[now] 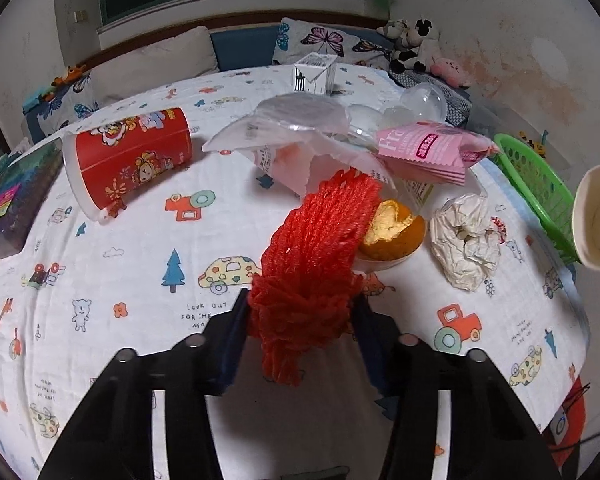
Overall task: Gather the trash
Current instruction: 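Carry the paper cup over the green basket and open the right gripper, then carry the red mesh netting over the green basket and open the left gripper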
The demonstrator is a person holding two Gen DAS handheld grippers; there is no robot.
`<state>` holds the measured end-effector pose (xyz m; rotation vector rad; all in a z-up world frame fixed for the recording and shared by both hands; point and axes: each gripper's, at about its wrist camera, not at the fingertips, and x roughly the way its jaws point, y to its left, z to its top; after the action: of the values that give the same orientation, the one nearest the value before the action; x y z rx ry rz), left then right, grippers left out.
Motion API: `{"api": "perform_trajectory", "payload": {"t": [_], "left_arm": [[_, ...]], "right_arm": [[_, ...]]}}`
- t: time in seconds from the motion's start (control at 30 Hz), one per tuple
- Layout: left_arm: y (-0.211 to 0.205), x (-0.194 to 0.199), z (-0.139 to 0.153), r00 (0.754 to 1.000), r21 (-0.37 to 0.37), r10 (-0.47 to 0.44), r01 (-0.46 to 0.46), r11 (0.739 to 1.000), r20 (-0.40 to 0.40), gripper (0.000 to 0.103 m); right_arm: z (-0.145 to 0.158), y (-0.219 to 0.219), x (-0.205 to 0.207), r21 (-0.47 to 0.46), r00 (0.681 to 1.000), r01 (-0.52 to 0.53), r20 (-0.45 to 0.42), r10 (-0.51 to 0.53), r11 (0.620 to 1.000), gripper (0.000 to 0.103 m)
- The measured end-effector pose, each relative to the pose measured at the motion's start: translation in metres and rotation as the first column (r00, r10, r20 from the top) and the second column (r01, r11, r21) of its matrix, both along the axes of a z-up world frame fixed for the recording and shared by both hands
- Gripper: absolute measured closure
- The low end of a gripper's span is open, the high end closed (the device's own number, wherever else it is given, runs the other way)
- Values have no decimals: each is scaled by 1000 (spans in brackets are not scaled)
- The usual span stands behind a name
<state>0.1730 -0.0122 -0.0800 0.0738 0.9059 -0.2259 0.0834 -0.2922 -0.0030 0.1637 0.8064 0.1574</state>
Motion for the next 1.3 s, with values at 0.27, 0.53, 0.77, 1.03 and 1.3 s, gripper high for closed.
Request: {"api": "perform_trajectory", "payload": {"t": [0.27,0.53,0.77,1.03,1.3], "left_arm": [[4,-24,16,1000,-27,6,-6,1000,24,69],[5,-53,47,998,-58,-1,4,998,66,70],[-16,-62,79,993,-105,-50,61,993,103,70],[-71,-49,102,980,-109,-148,163,981,134,69],[-129,-22,106,964,-112,-239,251,961,115,69]], "right_arm": [[-5,-52,15,-46,993,121,2,-121,992,19],[-23,-103,37,-85,974,222,-34,-225,971,19],[-31,-122,47,-105,969,239,-37,-244,965,18],[-35,-140,54,-106,969,240,-35,-245,965,18],[-29,-159,45,-100,966,256,-15,-259,961,18]]}}
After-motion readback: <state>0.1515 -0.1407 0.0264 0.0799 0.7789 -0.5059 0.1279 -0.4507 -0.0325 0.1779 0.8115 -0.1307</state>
